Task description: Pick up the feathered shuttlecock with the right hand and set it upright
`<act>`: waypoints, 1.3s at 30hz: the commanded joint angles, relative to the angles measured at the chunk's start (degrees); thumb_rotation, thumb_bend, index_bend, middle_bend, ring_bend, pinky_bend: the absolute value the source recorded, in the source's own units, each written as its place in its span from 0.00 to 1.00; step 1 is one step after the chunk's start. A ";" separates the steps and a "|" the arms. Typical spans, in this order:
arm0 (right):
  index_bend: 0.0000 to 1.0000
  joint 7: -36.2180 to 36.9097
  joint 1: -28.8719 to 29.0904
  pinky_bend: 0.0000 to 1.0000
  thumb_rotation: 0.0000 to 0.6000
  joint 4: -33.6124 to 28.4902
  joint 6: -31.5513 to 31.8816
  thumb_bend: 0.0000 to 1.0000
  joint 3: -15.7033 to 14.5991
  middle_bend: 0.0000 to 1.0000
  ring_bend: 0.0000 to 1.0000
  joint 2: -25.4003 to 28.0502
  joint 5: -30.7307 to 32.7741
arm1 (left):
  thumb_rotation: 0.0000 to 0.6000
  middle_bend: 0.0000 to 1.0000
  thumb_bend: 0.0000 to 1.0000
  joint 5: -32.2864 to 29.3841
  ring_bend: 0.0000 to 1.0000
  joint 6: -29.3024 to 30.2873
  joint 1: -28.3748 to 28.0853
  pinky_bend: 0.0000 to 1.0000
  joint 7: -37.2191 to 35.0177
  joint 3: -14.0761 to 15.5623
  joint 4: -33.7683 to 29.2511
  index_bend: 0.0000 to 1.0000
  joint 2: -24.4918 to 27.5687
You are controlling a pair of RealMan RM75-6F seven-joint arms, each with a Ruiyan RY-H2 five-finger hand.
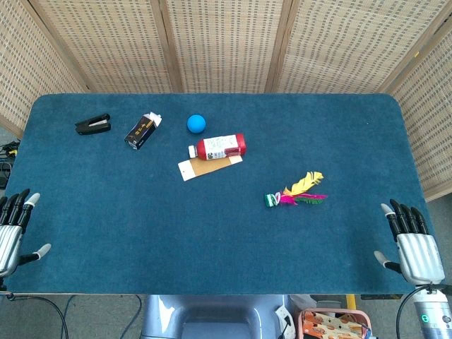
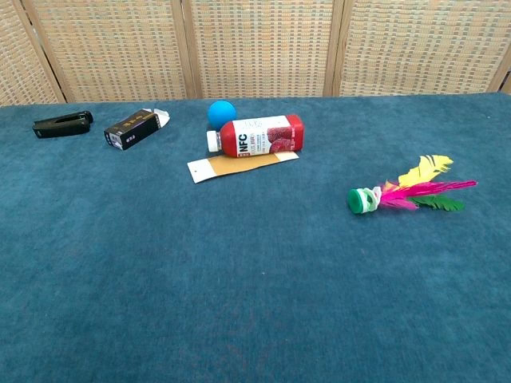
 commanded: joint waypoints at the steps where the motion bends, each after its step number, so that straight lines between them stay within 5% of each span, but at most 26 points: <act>1: 0.01 -0.02 0.00 0.00 1.00 -0.03 0.08 0.16 -0.05 0.00 0.00 -0.03 -0.16 | 1.00 0.00 0.12 0.14 0.00 0.21 0.09 0.00 -0.12 -0.01 -0.04 0.00 0.07; 33: 0.01 -0.16 0.45 0.00 1.00 1.20 0.97 0.16 0.35 0.00 0.00 -2.19 -1.19 | 1.00 0.00 0.12 -0.12 0.00 0.71 0.39 0.00 -0.39 -0.33 -0.64 0.00 0.61; 39: 0.13 -1.51 4.33 0.00 1.00 2.39 -0.38 0.16 3.85 0.00 0.00 -6.34 -1.04 | 1.00 0.00 0.12 -0.18 0.00 0.37 0.28 0.00 -0.05 -0.25 -0.70 0.00 0.46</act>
